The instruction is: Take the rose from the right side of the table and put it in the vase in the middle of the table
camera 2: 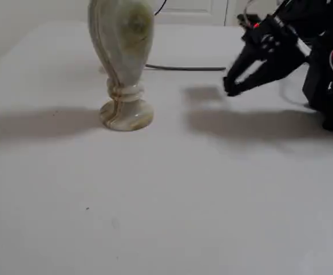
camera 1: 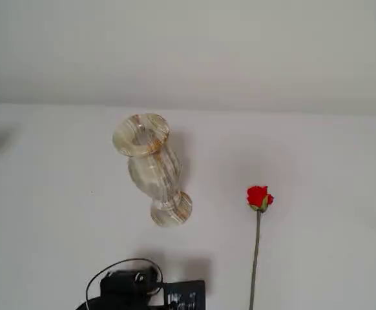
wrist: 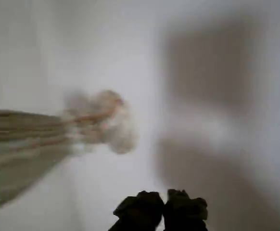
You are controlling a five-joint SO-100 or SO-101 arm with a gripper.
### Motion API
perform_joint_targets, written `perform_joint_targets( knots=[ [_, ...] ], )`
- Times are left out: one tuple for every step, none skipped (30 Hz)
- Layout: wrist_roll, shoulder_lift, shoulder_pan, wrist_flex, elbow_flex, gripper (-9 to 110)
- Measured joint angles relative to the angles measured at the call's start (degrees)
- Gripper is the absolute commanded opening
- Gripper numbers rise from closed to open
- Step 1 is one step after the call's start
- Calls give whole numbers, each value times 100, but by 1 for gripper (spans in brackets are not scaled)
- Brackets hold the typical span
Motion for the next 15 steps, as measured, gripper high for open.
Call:
perform_joint_targets(
  knots=[
    [79, 0, 97, -325, 0, 13],
    [132, -26, 176, -650, 0, 15],
    [167, -62, 237, -958, 0, 17],
    [229, -158, 299, -1257, 0, 19],
    [299, -325, 369, -1547, 0, 20],
    [396, -536, 431, -1802, -18, 23],
    [519, -817, 501, -2039, -114, 26],
    [659, -1151, 580, -2241, -290, 28],
    [835, -1547, 650, -2391, -527, 29],
    [1028, -1978, 712, -2496, -809, 30],
    [1213, -2452, 765, -2531, -1151, 32],
    [1406, -2927, 809, -2522, -1521, 35],
    [1626, -3428, 853, -2470, -1925, 36],
    [1846, -3911, 888, -2382, -2355, 38],
    [2057, -4386, 923, -2276, -2777, 39]
  ],
)
